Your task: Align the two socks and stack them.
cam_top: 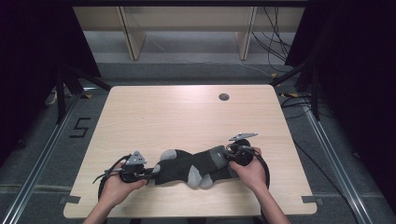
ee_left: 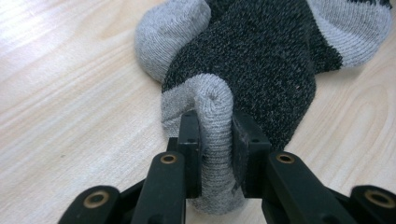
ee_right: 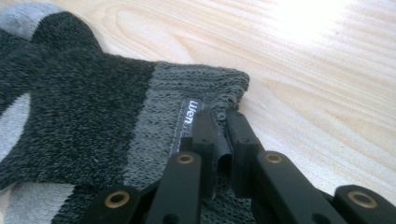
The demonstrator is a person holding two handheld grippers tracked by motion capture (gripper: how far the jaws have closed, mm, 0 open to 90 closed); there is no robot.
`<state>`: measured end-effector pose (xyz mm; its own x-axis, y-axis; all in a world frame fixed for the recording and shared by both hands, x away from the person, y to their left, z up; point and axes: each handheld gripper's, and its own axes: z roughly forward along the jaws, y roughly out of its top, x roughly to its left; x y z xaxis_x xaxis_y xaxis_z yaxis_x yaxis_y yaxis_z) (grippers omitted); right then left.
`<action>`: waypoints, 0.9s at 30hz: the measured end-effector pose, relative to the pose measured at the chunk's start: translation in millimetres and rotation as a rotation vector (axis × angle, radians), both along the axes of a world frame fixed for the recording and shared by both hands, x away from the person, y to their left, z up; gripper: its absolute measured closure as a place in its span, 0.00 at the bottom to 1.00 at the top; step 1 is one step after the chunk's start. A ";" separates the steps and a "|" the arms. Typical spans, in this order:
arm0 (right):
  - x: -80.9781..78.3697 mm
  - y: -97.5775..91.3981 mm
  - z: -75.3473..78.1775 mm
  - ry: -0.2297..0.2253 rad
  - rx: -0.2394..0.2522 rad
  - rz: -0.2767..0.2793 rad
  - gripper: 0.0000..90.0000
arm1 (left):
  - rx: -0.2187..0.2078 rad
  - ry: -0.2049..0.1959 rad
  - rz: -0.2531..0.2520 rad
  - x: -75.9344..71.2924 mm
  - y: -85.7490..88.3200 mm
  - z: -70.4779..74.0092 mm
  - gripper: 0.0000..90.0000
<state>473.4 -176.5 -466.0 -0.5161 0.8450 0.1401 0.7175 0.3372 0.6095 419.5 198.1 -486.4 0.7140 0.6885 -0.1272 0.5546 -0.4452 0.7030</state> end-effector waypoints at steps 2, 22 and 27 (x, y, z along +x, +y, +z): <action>0.3 -1.2 1.4 -0.025 -0.004 0.013 0.94 | 0.000 -0.008 0.004 -0.3 1.2 2.5 0.83; -1.5 -4.2 15.6 -0.032 0.032 -0.011 0.95 | -0.010 -0.045 0.000 -0.5 1.6 17.1 0.85; -4.2 -8.3 20.6 -0.084 0.032 0.022 0.94 | -0.014 -0.062 -0.003 0.1 0.8 24.4 0.85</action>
<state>469.2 -184.8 -445.4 -0.5458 0.8289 0.1222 0.6557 0.3318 0.6782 419.6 198.9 -462.0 0.7229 0.6847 -0.0925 0.5087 -0.4368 0.7420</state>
